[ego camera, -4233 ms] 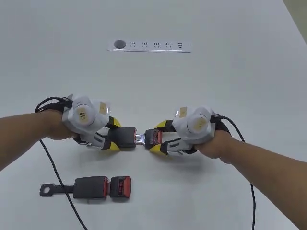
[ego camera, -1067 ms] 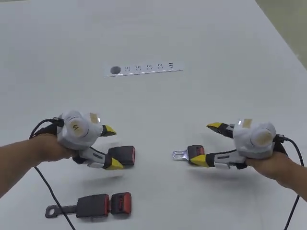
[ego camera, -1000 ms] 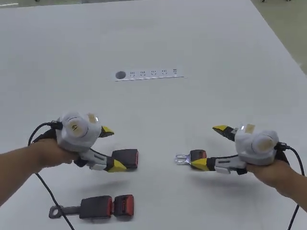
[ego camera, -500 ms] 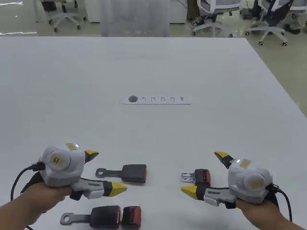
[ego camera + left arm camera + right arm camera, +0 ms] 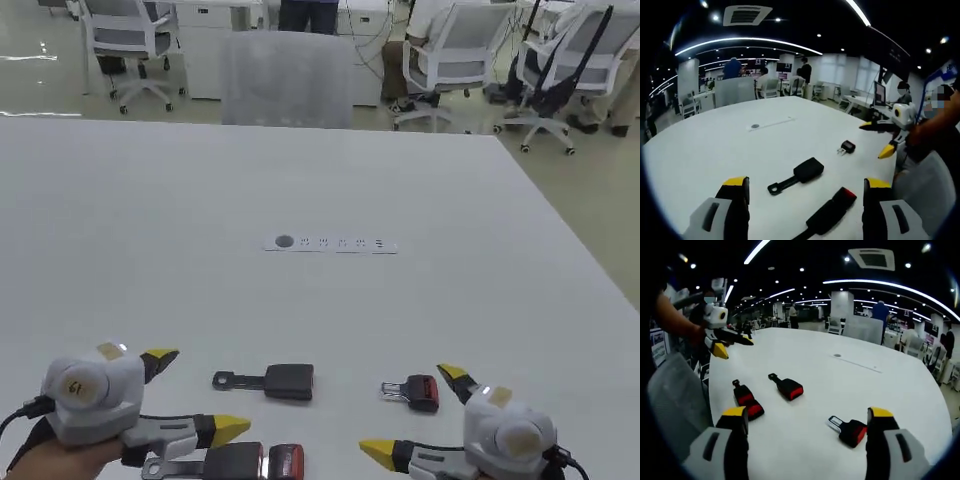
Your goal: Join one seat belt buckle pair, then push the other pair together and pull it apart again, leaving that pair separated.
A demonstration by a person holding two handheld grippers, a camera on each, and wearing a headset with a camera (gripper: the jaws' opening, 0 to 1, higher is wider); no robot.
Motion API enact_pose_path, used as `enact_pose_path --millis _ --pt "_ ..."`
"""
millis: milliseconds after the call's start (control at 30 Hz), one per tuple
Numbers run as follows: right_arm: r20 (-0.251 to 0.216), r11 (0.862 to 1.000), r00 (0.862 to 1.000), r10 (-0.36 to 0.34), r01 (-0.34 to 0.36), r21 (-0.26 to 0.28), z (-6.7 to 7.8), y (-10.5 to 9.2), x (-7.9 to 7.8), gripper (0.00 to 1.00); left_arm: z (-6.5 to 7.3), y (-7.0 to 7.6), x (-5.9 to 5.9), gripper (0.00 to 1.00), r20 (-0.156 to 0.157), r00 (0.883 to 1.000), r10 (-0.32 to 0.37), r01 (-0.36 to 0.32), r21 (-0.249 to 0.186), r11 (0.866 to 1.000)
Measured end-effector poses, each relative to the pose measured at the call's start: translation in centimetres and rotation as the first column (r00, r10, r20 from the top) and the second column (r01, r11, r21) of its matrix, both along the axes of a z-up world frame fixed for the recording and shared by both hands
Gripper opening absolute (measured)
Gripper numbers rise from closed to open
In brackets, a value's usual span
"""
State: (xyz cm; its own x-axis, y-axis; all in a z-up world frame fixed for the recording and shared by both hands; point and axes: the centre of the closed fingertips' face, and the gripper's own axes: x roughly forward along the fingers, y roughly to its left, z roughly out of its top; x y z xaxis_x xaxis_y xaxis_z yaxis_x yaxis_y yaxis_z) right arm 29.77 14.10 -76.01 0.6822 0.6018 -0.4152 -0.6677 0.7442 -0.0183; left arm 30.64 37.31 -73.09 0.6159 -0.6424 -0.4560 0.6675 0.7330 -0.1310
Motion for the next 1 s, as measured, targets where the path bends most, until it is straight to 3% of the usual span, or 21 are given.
enact_pose_path --millis 233,300,500,800,1000 --pt "0.002 1.0 1.0 -0.022 0.022 0.003 0.0 -0.2 -1.7 1.0 0.3 1.9 -1.8 0.98 0.005 0.999 0.034 -0.034 -0.046 0.998" --pt "0.004 0.999 0.999 -0.036 0.036 0.009 0.2 -0.4 -2.1 1.0 0.2 2.4 -2.2 0.99 -0.007 0.999 0.047 -0.047 -0.064 0.997" --pt "0.004 0.999 0.999 -0.043 0.043 -0.004 0.1 -1.1 -3.4 1.0 0.7 3.1 -3.9 1.0 -0.009 0.998 0.061 -0.061 -0.073 0.995" --pt "0.001 0.998 0.998 -0.061 0.061 0.001 0.5 -2.2 -4.5 1.0 1.7 2.8 -5.6 1.0 0.009 0.998 0.057 -0.056 -0.057 0.997" --pt "0.005 0.998 0.998 -0.069 0.069 0.007 0.6 -2.3 -4.8 1.0 1.9 2.8 -5.8 1.0 0.012 0.998 0.057 -0.056 -0.061 0.997"
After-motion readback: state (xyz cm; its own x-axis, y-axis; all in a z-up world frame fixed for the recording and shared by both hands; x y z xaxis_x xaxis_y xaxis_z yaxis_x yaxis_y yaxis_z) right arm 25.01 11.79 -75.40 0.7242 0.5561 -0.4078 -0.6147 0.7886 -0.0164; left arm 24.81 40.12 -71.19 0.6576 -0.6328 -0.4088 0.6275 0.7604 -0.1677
